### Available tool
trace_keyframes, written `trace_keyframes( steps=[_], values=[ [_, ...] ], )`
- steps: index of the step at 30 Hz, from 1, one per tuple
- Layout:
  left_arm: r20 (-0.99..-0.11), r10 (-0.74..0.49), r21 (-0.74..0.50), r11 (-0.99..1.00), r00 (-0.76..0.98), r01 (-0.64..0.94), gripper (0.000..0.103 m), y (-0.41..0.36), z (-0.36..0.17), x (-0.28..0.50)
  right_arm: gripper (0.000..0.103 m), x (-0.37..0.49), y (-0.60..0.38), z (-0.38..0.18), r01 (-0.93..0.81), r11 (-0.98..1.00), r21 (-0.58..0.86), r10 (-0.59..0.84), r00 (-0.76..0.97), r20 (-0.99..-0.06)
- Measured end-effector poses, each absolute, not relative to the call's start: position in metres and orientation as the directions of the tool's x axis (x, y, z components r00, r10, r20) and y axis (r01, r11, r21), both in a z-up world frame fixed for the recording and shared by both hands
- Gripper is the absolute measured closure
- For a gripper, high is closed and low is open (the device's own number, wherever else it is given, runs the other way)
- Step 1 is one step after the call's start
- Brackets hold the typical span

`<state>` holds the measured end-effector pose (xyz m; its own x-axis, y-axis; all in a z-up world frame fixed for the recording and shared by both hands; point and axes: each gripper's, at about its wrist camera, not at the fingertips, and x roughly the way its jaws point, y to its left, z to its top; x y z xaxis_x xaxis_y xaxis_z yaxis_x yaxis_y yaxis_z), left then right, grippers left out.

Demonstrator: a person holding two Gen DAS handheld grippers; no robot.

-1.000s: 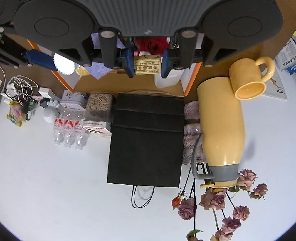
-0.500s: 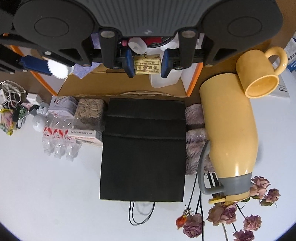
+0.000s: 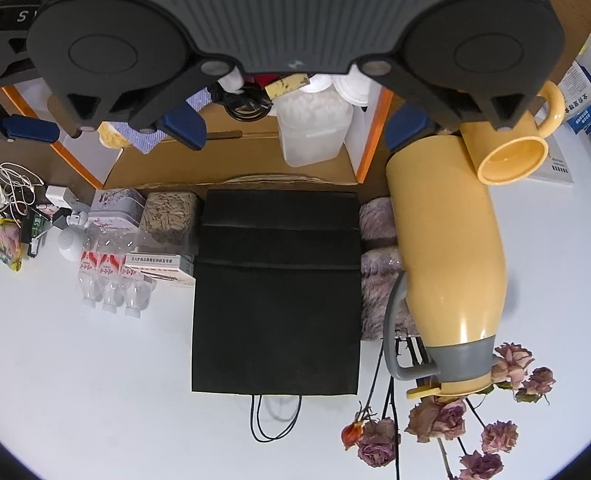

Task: Organize objects
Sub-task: 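Open both tools to drop the beige box and white case into the box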

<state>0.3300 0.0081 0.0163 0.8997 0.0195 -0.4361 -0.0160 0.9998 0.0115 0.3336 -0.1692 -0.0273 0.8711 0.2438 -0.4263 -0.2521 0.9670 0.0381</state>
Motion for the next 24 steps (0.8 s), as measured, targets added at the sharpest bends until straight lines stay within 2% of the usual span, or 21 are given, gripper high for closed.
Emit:
trace_keyframes(
  steps=[11, 24],
  values=[
    [-0.477, 0.01, -0.016, 1.0, 0.879, -0.02, 0.0, 0.014, 0.018, 0.325, 0.0, 0.328, -0.171, -0.023, -0.244, 0.969, 0.025, 0.23, 0.871, -0.435],
    [-0.5, 0.032, 0.023, 0.999, 0.865, -0.024, 0.0, 0.015, 0.024, 0.236, 0.0, 0.253, -0.177, -0.01, -0.265, 0.964, 0.028, 0.248, 0.858, -0.45]
  ],
)
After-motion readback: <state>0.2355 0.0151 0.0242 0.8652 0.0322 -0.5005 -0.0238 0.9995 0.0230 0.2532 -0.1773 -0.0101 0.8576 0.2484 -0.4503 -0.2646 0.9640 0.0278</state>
